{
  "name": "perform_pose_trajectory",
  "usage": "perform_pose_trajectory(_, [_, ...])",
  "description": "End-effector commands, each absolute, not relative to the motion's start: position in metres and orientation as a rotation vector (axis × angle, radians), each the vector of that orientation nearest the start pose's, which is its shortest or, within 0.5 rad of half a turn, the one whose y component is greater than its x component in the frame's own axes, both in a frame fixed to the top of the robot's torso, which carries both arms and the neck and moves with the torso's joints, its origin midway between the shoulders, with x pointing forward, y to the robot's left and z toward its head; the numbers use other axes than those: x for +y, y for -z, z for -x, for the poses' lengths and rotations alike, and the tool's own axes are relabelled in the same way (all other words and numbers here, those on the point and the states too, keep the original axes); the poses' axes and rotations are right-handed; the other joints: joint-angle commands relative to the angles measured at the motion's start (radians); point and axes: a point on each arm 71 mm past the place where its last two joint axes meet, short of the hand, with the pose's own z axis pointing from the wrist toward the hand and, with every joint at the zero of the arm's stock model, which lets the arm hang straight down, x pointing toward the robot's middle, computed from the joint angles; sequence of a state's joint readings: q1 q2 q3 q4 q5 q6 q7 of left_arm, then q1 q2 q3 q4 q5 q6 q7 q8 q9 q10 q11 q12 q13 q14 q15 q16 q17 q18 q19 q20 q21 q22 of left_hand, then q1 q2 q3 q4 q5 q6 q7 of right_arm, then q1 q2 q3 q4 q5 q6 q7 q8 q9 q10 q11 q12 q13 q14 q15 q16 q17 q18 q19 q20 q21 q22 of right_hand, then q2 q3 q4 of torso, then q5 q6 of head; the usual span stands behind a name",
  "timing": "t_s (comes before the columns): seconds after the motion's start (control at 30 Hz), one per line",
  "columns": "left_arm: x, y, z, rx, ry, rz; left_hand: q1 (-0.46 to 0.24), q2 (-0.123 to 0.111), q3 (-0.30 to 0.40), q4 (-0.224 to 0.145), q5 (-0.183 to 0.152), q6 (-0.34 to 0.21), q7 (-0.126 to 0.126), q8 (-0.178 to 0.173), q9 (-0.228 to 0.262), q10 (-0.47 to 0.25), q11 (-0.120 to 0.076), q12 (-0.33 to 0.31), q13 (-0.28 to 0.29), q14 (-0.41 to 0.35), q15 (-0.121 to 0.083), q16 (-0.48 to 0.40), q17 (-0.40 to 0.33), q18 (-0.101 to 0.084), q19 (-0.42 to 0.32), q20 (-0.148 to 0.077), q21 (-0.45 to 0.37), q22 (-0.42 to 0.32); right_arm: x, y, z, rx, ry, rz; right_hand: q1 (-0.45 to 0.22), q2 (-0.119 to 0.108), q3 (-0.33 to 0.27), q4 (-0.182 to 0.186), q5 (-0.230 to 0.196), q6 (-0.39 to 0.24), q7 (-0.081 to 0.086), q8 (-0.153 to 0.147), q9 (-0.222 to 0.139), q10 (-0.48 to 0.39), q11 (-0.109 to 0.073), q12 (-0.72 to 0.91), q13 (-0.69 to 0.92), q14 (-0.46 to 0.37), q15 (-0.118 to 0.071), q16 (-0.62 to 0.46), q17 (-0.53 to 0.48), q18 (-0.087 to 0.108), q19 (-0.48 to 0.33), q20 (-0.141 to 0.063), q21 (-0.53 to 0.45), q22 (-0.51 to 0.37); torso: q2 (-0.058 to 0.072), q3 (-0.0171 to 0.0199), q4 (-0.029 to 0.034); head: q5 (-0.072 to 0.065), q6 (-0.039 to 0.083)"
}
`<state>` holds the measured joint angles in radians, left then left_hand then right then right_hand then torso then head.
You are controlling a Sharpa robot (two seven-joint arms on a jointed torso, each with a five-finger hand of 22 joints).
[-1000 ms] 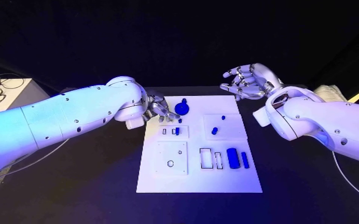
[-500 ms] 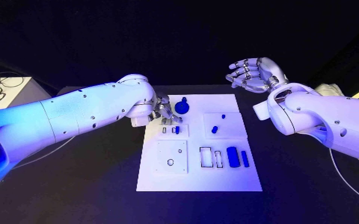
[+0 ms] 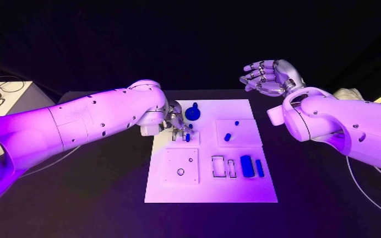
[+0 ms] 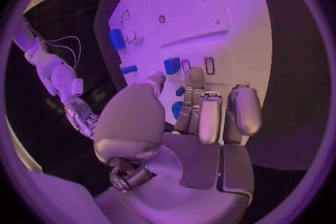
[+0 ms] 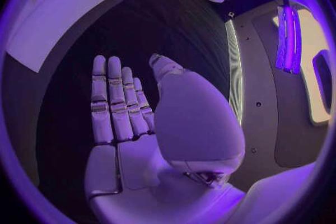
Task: Assemble the parts on the task board
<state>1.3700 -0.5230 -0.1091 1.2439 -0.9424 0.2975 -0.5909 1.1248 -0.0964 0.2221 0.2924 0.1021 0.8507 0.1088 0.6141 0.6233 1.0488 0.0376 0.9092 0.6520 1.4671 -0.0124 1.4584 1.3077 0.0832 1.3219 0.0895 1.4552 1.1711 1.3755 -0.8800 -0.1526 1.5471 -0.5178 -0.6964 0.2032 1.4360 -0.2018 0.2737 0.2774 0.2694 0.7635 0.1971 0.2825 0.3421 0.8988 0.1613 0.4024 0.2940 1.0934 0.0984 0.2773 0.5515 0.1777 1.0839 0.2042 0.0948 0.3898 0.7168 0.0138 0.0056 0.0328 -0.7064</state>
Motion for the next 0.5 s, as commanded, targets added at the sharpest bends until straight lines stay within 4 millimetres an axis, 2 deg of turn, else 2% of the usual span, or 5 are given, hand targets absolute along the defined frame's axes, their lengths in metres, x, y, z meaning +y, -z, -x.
perform_pose_trajectory(0.03, [0.1286,0.1873,-0.5301,2.465,0.392,0.068,0.009,0.0,0.0,-0.002,0.004,-0.009,-0.001,0.004,0.002,-0.009,0.0,-0.005,-0.001,0.013,-0.007,0.005,0.078,-0.006,-0.004,-0.001,-0.001,0.0,-0.2349,0.1238,-0.5026,1.313,-1.023,-0.648,-0.002,-0.006,0.006,0.001,0.003,-0.008,0.041,0.006,-0.001,0.002,0.005,-0.004,-0.002,0.002,0.003,-0.004,-0.001,0.004,0.005,0.0,-0.006,-0.002,0.0,-0.0001,-0.0004,0.0,-0.002])
perform_pose_trajectory(0.27, [0.125,0.1886,-0.5288,2.479,0.409,0.062,0.022,0.003,0.004,-0.003,0.004,-0.012,-0.001,0.004,0.007,-0.01,0.001,-0.006,-0.003,0.011,-0.007,0.004,0.076,-0.005,-0.005,-0.001,-0.001,0.0,-0.2334,0.1242,-0.5042,1.312,-1.02,-0.65,0.004,-0.003,0.014,-0.004,0.01,-0.004,0.039,0.012,-0.001,0.008,0.003,0.0,-0.016,0.007,0.002,-0.011,-0.006,0.005,0.011,0.0,-0.011,-0.015,0.001,0.0015,0.0014,-0.001,-0.005])
perform_pose_trajectory(0.37, [0.1246,0.189,-0.5286,2.483,0.411,0.06,0.051,0.003,0.015,-0.005,0.003,-0.016,0.0,0.003,0.017,-0.011,0.001,-0.008,-0.007,0.01,-0.007,0.002,0.076,-0.005,-0.007,-0.001,-0.001,-0.001,-0.2332,0.1247,-0.5055,1.311,-1.015,-0.653,0.009,-0.005,0.018,-0.008,0.013,-0.002,0.038,0.015,-0.002,0.011,0.002,0.001,-0.023,0.009,0.001,-0.014,-0.008,0.006,0.014,-0.001,-0.012,-0.021,0.0,0.002,0.0025,0.0,-0.006])
perform_pose_trajectory(0.5, [0.1247,0.1891,-0.5282,2.486,0.413,0.059,0.067,0.005,0.025,-0.005,0.003,-0.017,-0.001,0.001,0.022,-0.01,0.0,-0.008,-0.009,0.01,-0.007,0.002,0.076,-0.005,-0.008,0.0,-0.001,-0.001,-0.2333,0.1253,-0.5065,1.311,-1.009,-0.657,0.01,-0.006,0.02,-0.009,0.014,-0.002,0.037,0.016,-0.002,0.012,0.002,0.001,-0.027,0.009,0.001,-0.016,-0.009,0.005,0.015,-0.002,-0.013,-0.024,0.0,0.0015,0.0023,0.0,-0.008])
